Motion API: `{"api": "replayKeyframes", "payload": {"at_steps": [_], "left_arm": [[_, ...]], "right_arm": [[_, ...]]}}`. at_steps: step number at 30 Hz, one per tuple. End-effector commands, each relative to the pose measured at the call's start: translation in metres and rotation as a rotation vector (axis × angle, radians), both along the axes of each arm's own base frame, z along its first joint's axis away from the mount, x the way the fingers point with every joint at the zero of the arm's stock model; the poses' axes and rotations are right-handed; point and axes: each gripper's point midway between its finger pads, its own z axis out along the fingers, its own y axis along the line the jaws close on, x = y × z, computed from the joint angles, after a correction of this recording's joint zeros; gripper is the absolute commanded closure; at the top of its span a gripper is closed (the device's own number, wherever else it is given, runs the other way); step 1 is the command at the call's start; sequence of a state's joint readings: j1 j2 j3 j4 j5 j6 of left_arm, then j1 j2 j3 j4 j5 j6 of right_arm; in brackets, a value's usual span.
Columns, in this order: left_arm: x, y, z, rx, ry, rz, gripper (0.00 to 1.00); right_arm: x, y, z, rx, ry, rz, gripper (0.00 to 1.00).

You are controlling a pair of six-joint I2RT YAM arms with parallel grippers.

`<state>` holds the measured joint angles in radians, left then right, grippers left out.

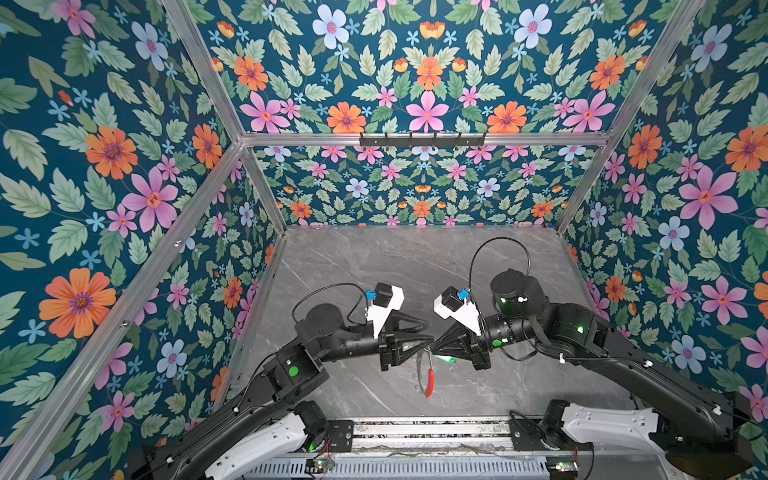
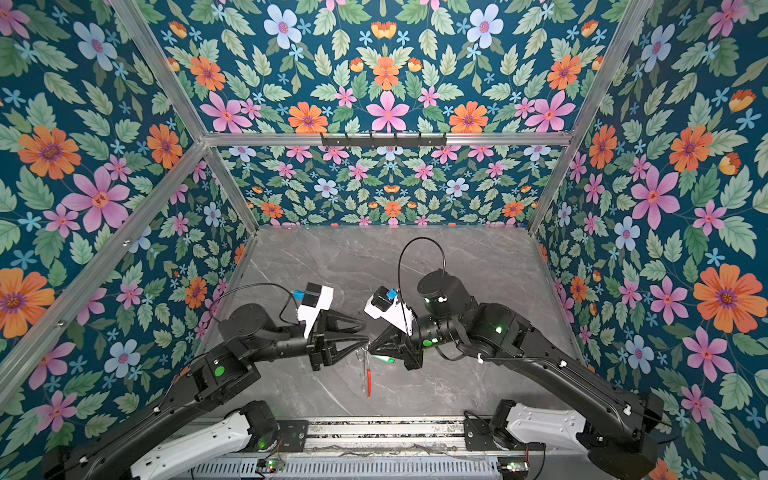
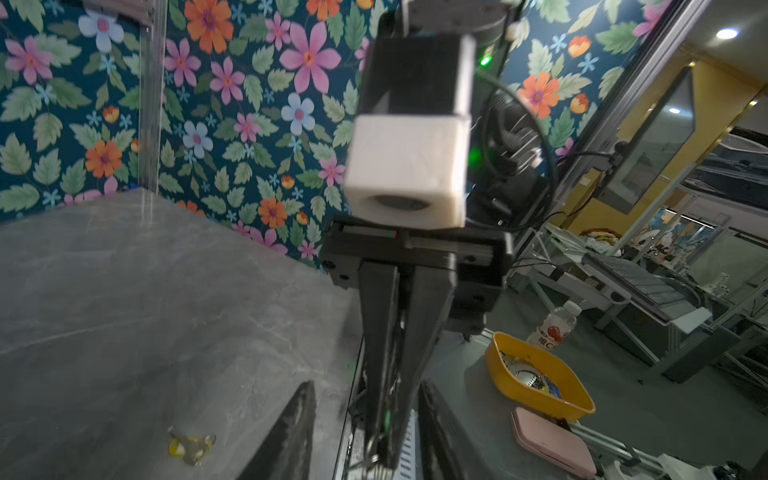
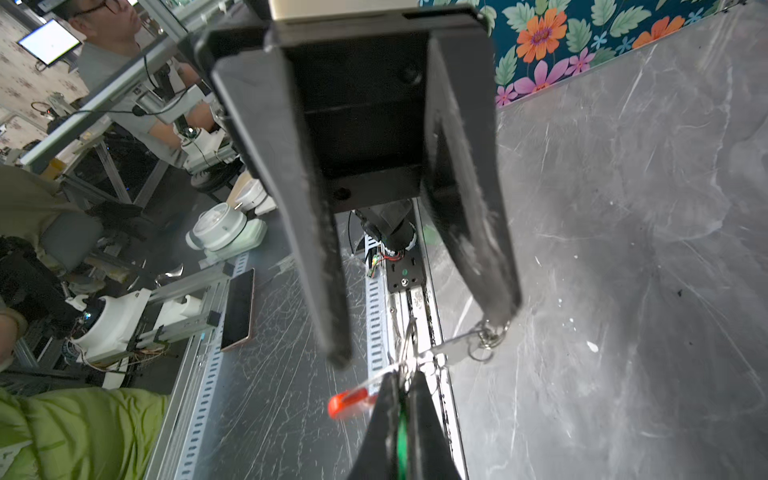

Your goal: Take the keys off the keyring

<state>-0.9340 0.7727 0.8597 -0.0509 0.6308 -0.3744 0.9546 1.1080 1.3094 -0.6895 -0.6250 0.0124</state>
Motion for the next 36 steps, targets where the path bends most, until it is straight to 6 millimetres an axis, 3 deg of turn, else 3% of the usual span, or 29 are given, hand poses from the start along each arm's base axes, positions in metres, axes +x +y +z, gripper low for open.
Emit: {"api": "replayKeyframes", "payload": {"at_steps": [1, 13, 21, 25, 29, 33, 36], "left_arm": [[-0.009, 0.002, -0.018, 0.103, 0.025, -0.048, 0.59], [-0.019, -0.005, -0.017, 0.114, 0.038, -0.141, 0.66], [-0.021, -0.006, -0.011, 0.092, 0.025, -0.154, 0.85], [-0.021, -0.008, -0.011, 0.086, 0.025, -0.162, 1.0], [-0.017, -0.006, -0.003, 0.038, 0.001, -0.125, 1.0], [-0.019, 0.001, 0.009, -0.02, -0.041, -0.109, 1.0], [-0.021, 0.003, 0.014, -0.039, -0.048, -0.113, 1.0]], "right_arm": [[-0.007, -0.005, -0.004, -0.03, -0.008, 0.035, 1.0], [0.002, -0.007, -0.003, -0.046, -0.042, -0.009, 1.0], [0.007, -0.004, -0.004, -0.054, -0.042, -0.026, 1.0], [0.012, -0.003, -0.002, -0.045, -0.046, -0.051, 1.0], [0.013, 0.0, 0.001, -0.019, -0.048, -0.061, 1.0], [0.014, 0.001, 0.003, 0.029, -0.06, -0.07, 0.72], [0.013, 0.003, 0.003, 0.063, -0.058, -0.066, 0.63]]}}
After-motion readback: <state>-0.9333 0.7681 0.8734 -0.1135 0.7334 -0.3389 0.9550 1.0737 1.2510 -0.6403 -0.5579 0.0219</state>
